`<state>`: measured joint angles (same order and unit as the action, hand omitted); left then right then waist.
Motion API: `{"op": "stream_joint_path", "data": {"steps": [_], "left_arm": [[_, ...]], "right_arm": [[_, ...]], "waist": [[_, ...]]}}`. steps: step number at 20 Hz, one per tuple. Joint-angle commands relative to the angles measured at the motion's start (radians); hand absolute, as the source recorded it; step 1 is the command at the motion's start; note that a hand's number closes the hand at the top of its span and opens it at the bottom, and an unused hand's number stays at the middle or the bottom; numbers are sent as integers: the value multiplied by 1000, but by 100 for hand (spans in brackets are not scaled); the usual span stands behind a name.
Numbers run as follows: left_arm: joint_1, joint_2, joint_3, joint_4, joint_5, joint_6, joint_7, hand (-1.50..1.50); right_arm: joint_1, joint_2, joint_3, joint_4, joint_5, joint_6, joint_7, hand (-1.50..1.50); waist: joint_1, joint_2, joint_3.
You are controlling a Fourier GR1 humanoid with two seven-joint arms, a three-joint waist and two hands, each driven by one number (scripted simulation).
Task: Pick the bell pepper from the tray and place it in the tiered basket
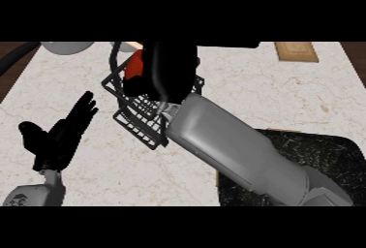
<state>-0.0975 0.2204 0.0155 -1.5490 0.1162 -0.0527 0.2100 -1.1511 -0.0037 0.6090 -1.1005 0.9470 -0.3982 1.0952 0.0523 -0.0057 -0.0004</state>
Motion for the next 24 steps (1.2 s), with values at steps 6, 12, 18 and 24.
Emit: {"op": "stream_joint_path", "data": {"steps": [6,12,18,24], "left_arm": [[-38,-7,-4,3,0,-7,13,0],[-23,-6,0,9,0,-9,19,0],[-34,-10,6,1,-16,15,21,0],[56,8,39,6,5,-9,-4,0]], "right_arm": [[-87,3,-13,228,-40,-223,78,-150],[-69,3,-69,144,-83,-368,104,-150],[4,3,-145,80,-103,-590,49,-150],[76,3,-228,-24,-6,-715,52,-150]], "waist": [[18,20,-2],[10,14,0],[-12,10,1],[-51,-1,1]]}}
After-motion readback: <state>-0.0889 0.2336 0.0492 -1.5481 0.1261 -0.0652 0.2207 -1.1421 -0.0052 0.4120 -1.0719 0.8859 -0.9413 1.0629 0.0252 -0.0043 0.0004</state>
